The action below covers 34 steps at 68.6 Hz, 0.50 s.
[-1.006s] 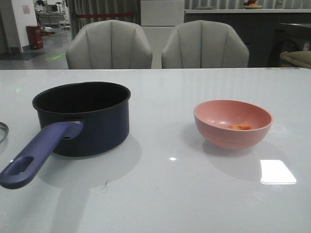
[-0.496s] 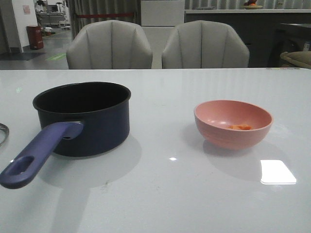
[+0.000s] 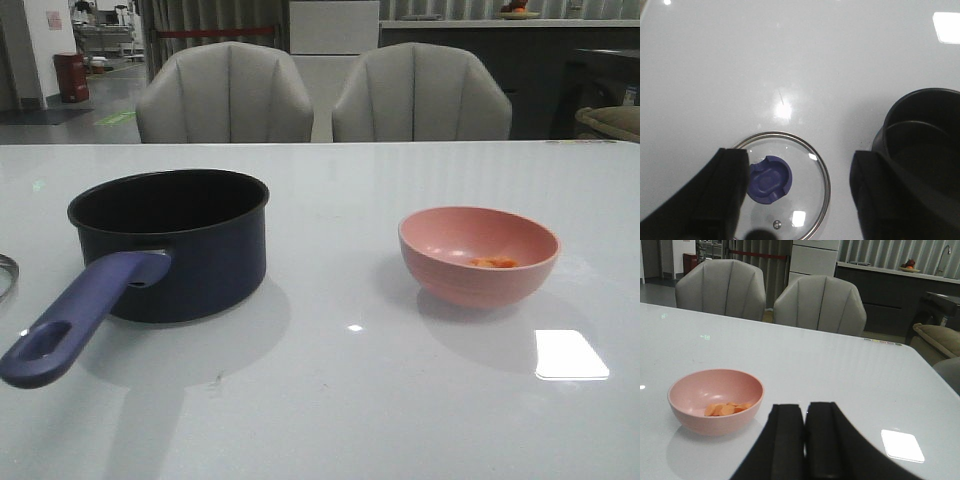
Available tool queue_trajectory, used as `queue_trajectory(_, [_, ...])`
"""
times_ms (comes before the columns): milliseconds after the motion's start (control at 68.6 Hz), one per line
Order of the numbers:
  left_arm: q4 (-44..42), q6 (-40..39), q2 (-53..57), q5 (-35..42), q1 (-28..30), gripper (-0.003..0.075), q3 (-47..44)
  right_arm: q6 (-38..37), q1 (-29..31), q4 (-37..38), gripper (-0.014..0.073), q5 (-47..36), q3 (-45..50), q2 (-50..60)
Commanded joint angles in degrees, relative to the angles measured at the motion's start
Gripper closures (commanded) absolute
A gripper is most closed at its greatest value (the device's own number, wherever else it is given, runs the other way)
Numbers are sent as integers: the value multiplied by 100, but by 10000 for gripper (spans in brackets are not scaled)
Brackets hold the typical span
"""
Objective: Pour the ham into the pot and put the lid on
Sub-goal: 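Hold the lid aside beside the saucepan with the left gripper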
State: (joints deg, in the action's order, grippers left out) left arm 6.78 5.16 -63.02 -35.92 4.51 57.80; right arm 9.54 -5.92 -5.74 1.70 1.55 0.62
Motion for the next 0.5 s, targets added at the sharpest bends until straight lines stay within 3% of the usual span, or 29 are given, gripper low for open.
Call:
queue_trajectory(0, [164,7,822,699,-35,264,-350,1,38,69,435,-489,-31,112])
queue_trajectory(277, [220,7,2856,1801,-550,264,-1992,1,38,69,435,-489,-31,107])
queue_trajectory(481, [126,7,4016,1652,-1189,264,-2817,1,38,69,435,-489,-31,107])
